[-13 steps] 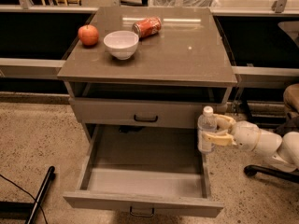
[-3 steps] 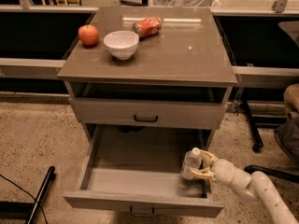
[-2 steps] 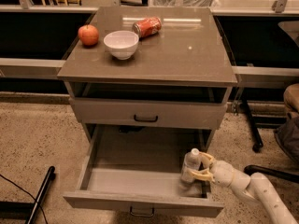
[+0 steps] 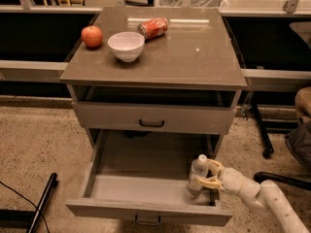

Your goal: Place blue plastic bottle into middle drawer

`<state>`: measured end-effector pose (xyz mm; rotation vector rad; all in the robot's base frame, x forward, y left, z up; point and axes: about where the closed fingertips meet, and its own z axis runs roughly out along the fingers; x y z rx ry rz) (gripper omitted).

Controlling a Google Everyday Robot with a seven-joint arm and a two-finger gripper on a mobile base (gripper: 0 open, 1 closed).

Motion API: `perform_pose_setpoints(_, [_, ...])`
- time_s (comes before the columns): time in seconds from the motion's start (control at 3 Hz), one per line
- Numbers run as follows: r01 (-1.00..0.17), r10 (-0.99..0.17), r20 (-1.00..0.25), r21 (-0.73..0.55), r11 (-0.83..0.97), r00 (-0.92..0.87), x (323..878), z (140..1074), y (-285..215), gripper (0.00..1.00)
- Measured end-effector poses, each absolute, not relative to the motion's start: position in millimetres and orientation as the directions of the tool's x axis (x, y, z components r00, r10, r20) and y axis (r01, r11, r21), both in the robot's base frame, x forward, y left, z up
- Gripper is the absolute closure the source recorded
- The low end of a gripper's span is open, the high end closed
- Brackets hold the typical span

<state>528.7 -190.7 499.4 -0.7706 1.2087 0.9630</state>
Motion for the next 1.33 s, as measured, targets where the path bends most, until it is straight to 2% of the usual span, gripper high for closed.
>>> perform_pose_setpoints(0.67, [-0.912,0.190,-0.979,0.010,0.410,0.075,528.7,499.5,-190.7,0.37])
perform_pose_setpoints(1.0, [-0.912,0.190,-0.979,0.010,0.410,0.075,528.7,499.5,-190.6,0.06])
perform_pose_setpoints(1.33, [-0.912,0.190,-0.979,0.010,0.410,0.075,528.7,499.5,-190.5,0.00])
